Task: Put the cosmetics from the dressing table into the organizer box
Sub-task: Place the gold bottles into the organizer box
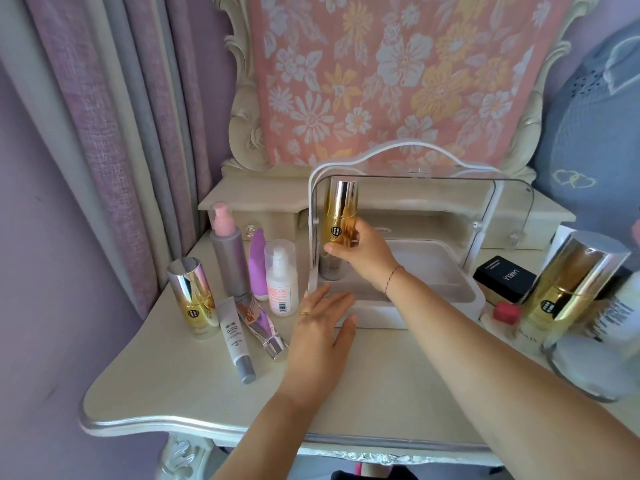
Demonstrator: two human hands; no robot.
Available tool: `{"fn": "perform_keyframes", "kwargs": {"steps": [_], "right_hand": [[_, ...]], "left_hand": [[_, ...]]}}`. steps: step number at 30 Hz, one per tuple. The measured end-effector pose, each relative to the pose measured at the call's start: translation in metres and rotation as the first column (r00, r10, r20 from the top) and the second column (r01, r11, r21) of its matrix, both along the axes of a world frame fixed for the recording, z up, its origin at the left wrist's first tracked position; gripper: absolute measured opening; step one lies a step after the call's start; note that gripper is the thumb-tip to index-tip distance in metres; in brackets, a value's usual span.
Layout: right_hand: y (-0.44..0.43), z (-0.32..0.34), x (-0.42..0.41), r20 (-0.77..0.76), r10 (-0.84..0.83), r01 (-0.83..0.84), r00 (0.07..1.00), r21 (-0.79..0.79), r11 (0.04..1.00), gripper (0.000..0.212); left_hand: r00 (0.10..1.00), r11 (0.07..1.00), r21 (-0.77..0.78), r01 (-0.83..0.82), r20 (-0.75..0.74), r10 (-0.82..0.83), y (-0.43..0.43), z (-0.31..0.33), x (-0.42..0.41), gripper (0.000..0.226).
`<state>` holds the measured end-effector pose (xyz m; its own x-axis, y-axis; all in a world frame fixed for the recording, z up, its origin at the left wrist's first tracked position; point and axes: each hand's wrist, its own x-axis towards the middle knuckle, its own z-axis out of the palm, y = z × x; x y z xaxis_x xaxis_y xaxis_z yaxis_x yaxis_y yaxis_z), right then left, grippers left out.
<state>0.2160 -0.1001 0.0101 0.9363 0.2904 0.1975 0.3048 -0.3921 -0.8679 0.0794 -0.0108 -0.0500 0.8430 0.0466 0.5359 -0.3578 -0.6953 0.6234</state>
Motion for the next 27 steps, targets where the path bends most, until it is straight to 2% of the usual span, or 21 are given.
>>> {"fn": "perform_keyframes", "kwargs": {"steps": [10,13,15,17,19,22,24,27], "right_hand": [[-0.006,0.002,-0.019,-0.037,-0.058,0.057,0.998,-0.016,0.998,0.057],[-0.025,0.013,-0.048,0.030,-0.103,0.102,0.994,0.038,0.994,0.062],[-0.047,0.017,-0.076,0.106,-0.173,0.157,0.979,0.147,0.977,0.059],[-0.076,0.015,-0.106,0.192,-0.295,0.241,0.936,0.260,0.935,0.049],[-0.108,0.008,-0.132,0.262,-0.447,0.347,0.855,0.350,0.870,0.040],[-0.147,-0.004,-0.156,0.239,-0.625,0.473,0.743,0.472,0.744,0.032],[-0.166,-0.010,-0.160,0.241,-0.707,0.545,0.665,0.491,0.679,0.031],[-0.183,-0.017,-0.155,0.281,-0.753,0.598,0.595,0.471,0.648,0.034]], "left_hand": [[1.000,0.998,0.054,-0.008,0.016,0.007,0.000,0.003,-0.002,0.034],[1.000,0.998,0.065,-0.022,0.021,0.021,0.001,0.003,-0.003,0.034],[0.999,0.996,0.080,-0.027,0.028,0.025,0.001,0.003,-0.003,0.035],[0.999,0.994,0.102,-0.034,0.036,0.031,0.001,0.002,-0.003,0.033],[0.999,0.990,0.133,-0.042,0.040,0.037,0.001,0.002,-0.003,0.032],[0.998,0.969,0.242,-0.054,0.045,0.044,-0.002,0.001,-0.003,0.039],[0.998,0.945,0.324,-0.055,0.037,0.046,-0.006,0.001,-0.003,0.047],[0.999,0.915,0.400,-0.050,0.009,0.050,-0.011,0.001,0.000,0.051]]}}
